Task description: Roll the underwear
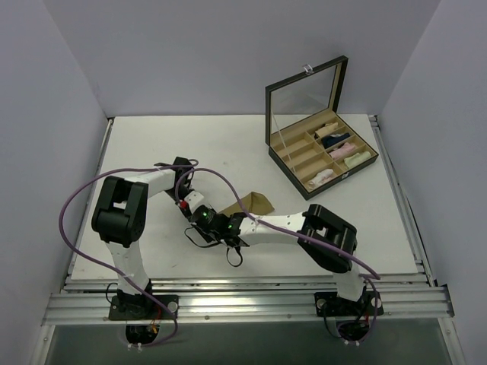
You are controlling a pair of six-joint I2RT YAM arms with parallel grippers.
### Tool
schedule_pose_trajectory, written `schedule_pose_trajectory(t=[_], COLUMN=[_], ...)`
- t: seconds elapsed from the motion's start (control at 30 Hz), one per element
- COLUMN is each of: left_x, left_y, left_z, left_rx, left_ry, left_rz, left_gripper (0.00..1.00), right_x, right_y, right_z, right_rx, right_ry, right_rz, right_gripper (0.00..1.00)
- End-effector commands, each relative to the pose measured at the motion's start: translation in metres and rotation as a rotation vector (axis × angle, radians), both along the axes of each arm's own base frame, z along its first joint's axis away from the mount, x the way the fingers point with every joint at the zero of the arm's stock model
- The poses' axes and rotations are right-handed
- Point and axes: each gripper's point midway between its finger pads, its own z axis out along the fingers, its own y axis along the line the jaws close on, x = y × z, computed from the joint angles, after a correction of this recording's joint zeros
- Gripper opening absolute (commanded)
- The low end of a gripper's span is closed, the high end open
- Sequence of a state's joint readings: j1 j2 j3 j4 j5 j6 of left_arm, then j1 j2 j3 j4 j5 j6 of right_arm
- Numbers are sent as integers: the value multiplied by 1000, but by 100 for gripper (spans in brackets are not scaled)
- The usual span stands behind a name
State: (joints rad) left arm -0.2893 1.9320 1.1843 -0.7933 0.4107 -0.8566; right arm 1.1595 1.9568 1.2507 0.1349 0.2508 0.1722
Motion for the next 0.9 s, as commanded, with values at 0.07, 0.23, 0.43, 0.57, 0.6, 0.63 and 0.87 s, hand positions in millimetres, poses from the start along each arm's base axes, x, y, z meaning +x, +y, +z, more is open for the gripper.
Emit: schedule_pose_trajectory(t=[0.07,0.23,0.43,0.57,0.6,0.63,0.87], left_x=[-18,-21,-21,-20,-20,-20,-15], left_y=[27,27,28,27,28,27,29], left_z=[-23,-23,-22,-21,-21,-20,-13], left_rx=[166,165,170,171,173,172,144], left_ry=[49,57,57,58,62,62,55], left_rz=[-35,-33,-29,-27,-27,-27,-13], left_gripper=[2,2,2,2,2,2,6], right_x=[0,-1,2,1,0,0,5], right_y=[-9,-14,-20,-30,-32,-35,-46], right_z=[-19,-27,-32,-42,-43,-46,-56], right_rx=[-30,-22,-68,-116,-126,-135,-125], right_ry=[10,18,-2,-7,-14,-11,51], right_rz=[-54,-93,-111,-130,-137,-139,-155], right_gripper=[28,28,28,28,28,28,0])
